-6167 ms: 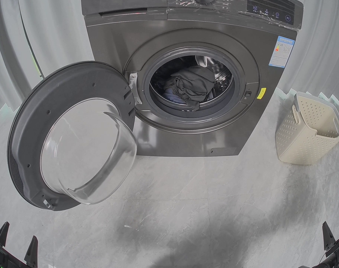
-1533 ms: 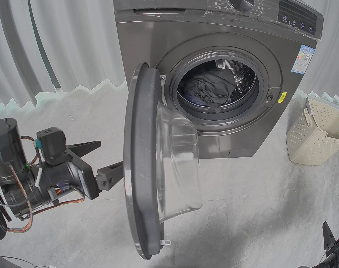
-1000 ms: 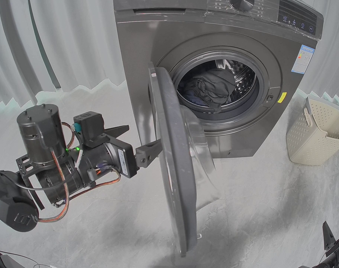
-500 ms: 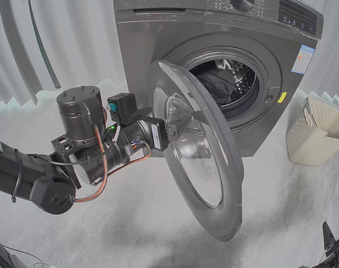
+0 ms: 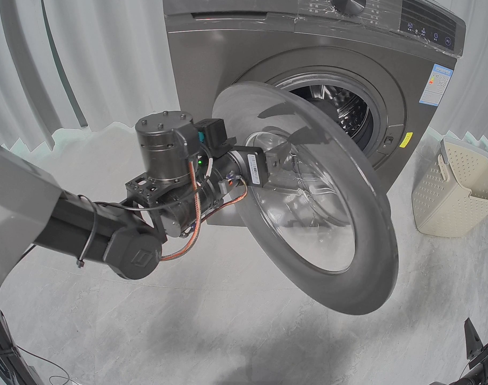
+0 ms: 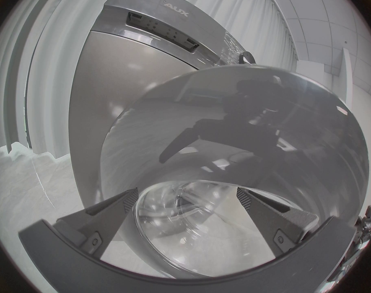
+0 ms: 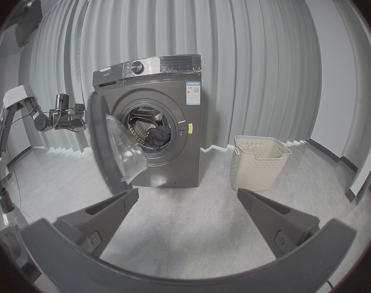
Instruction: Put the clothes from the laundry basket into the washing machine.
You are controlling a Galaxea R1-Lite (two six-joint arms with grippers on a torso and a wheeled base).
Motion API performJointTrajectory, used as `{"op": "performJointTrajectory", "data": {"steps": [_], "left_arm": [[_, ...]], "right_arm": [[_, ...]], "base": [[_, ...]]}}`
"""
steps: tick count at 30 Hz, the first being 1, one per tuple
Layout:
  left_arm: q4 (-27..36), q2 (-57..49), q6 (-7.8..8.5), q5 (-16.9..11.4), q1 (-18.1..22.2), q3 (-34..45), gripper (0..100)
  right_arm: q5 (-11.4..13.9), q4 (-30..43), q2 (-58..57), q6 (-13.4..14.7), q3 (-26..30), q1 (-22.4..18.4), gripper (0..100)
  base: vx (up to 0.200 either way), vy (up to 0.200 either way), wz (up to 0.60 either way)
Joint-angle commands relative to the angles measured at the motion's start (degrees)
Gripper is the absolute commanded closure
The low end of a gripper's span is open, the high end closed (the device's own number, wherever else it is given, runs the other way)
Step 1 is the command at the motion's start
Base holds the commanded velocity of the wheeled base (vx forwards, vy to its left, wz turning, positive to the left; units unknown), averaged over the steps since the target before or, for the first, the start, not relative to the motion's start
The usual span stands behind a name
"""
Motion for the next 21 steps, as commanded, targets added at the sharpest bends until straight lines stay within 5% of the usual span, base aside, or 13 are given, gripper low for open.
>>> {"op": "performJointTrajectory", "data": {"steps": [1, 12, 17, 21], "left_arm": [[-1.19, 4.52, -1.12, 1.49, 0.62, -5.15, 0], [-2.24, 7.95, -1.47, 3.34, 2.29, -10.34, 0], [-2.33, 6.98, -1.82, 3.42, 2.29, -7.61, 0], [-2.42, -0.75, -2.00, 2.81, 1.50, 3.20, 0]], "right_arm": [[0.01, 0.00, -0.93, 0.00, 1.01, 0.01, 0], [0.01, 0.00, -0.93, 0.00, 1.01, 0.01, 0], [0.09, 0.00, -0.93, 0.00, 1.01, 0.01, 0], [0.01, 0.00, -0.93, 0.09, 1.01, 0.01, 0]], "base": [[0.000, 0.000, 0.00], [0.000, 0.000, 0.00], [0.000, 0.000, 0.00], [0.000, 0.000, 0.00]]}}
